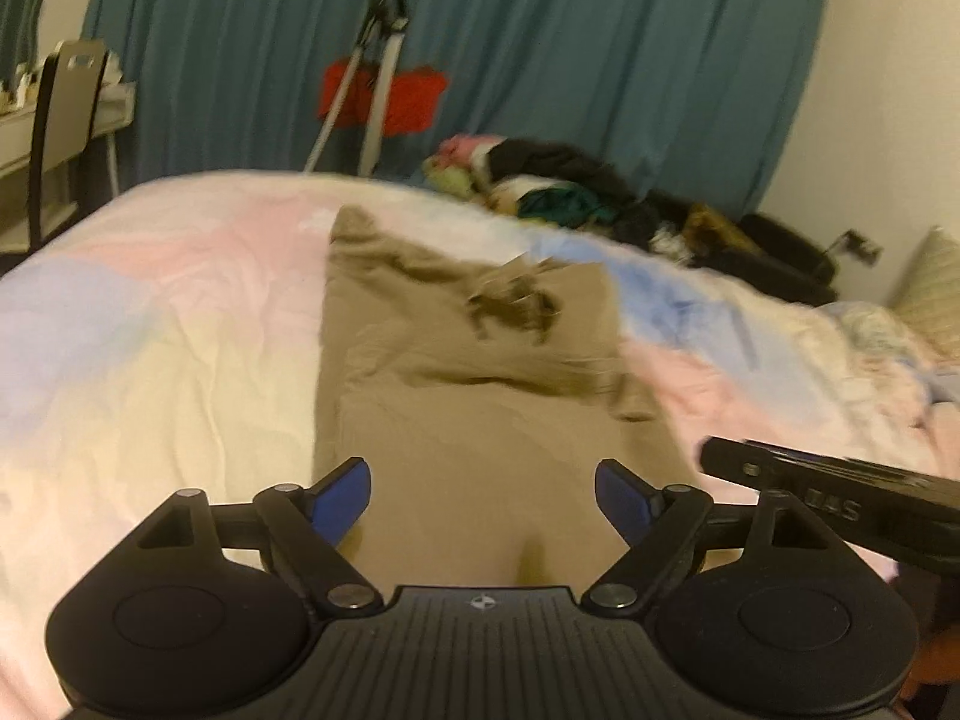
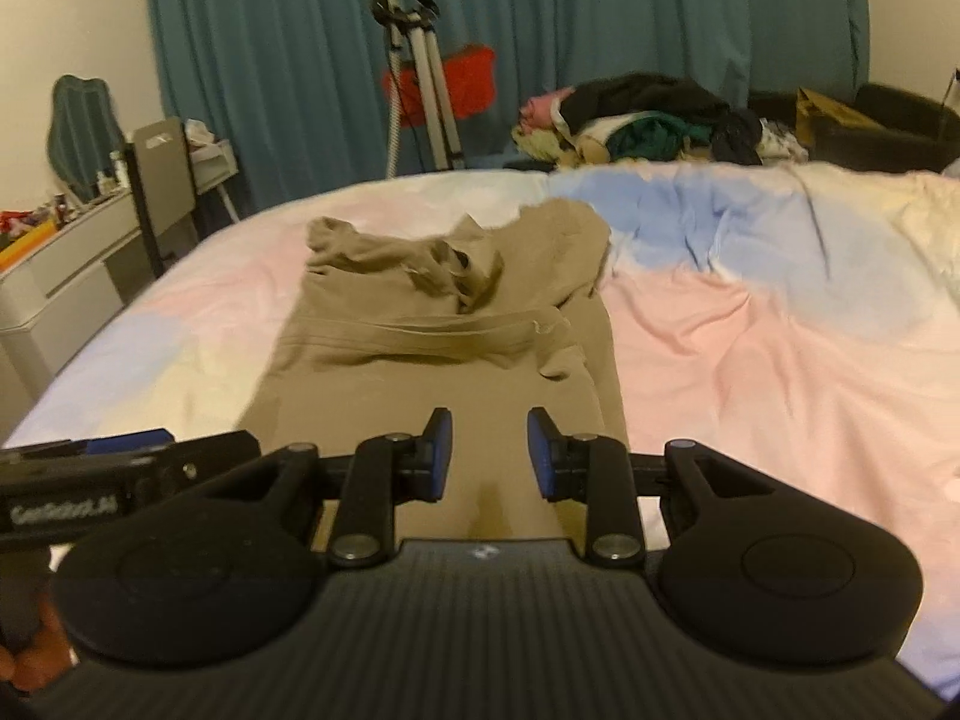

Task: Fold clothes

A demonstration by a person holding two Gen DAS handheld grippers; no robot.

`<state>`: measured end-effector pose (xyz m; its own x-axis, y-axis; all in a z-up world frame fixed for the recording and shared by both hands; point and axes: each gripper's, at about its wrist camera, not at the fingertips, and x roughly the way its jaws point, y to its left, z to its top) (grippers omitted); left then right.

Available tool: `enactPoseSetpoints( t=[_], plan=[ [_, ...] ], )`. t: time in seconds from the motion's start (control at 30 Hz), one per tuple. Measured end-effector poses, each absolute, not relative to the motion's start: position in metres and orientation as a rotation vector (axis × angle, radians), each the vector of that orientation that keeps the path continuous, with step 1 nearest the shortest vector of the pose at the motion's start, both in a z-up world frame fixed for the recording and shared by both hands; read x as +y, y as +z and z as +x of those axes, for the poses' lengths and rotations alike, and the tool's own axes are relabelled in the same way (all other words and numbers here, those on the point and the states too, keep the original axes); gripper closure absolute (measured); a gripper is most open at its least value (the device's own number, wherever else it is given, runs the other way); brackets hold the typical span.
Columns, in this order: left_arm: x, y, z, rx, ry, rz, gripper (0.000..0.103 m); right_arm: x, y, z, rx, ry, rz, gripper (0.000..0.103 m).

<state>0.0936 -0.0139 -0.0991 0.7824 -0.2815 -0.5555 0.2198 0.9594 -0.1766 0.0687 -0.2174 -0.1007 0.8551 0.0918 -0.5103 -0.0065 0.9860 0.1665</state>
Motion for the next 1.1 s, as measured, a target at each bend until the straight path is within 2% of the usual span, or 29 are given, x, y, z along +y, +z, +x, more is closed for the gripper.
enactPoseSetpoints(
  t=[0.13, 0.2, 0.27, 0.33, 0.53, 0.87, 0.97, 1.07, 1.1],
  plan=[
    [-0.016, -0.086, 0.056, 0.599, -0.313, -0.108, 0.018, -0.214, -0.088, 0.038, 0.5, 0.072, 0.153, 0.072],
    [-0.014, -0.086, 0.047, 0.631, -0.327, -0.151, 0.018, -0.215, -0.086, 0.026, 0.5, 0.068, 0.164, 0.058],
    [-0.008, -0.09, 0.045, 0.682, -0.337, -0.232, 0.018, -0.218, -0.086, 0.017, 0.506, 0.051, 0.179, 0.026],
    [-0.002, -0.1, 0.052, 0.75, -0.353, -0.318, 0.018, -0.221, -0.089, 0.015, 0.53, 0.021, 0.182, 0.018],
    [0.022, -0.138, 0.08, 0.951, -0.31, -0.61, 0.018, -0.225, -0.102, 0.022, 0.615, 0.0, 0.217, 0.018],
    [0.055, -0.175, 0.096, 1.023, -0.232, -0.926, 0.019, -0.227, -0.117, 0.036, 0.713, 0.001, 0.276, 0.016],
    [0.059, -0.182, 0.102, 1.013, -0.18, -0.974, 0.032, -0.231, -0.118, 0.035, 0.715, 0.023, 0.339, 0.016],
    [0.062, -0.186, 0.104, 0.998, -0.116, -0.978, 0.057, -0.243, -0.125, 0.034, 0.73, 0.083, 0.516, 0.016],
    [0.062, -0.187, 0.105, 0.994, -0.095, -0.964, 0.073, -0.25, -0.132, 0.036, 0.756, 0.131, 0.626, 0.016]
  ],
)
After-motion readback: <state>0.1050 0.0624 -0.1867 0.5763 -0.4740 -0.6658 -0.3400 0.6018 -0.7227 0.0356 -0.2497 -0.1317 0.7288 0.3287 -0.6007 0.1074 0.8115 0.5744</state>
